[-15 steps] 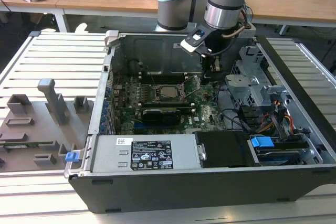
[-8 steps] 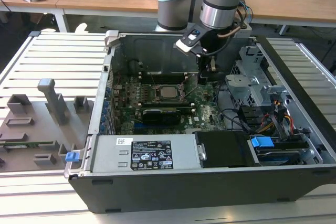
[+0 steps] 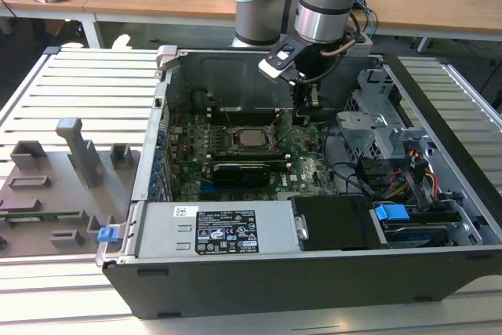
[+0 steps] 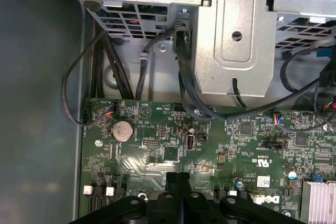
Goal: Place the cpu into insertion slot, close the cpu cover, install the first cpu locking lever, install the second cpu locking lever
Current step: 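Close the cpu cover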
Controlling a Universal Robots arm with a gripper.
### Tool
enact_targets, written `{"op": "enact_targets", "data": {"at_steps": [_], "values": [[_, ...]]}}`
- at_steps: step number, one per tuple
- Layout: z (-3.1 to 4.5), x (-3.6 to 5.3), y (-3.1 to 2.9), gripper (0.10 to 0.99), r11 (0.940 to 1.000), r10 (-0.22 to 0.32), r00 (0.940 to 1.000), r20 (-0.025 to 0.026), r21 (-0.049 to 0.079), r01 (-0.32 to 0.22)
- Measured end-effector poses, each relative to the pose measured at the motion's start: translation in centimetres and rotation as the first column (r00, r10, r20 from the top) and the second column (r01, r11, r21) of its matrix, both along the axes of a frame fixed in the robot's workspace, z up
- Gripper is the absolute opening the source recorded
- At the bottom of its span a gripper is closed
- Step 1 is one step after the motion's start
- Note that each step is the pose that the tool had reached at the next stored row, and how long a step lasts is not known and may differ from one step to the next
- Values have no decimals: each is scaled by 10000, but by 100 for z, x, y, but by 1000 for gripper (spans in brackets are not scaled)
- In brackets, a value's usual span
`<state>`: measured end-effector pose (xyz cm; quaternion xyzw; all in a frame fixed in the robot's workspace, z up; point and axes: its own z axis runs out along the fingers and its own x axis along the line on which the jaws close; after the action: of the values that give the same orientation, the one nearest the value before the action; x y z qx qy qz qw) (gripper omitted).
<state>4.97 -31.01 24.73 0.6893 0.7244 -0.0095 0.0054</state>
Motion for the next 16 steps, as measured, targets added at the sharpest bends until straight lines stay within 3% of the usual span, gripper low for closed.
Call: {"op": "enact_targets", "data": {"at_steps": [16], "values": [[0, -122, 0, 106, 10000, 0, 10000, 0, 0, 0]]}}
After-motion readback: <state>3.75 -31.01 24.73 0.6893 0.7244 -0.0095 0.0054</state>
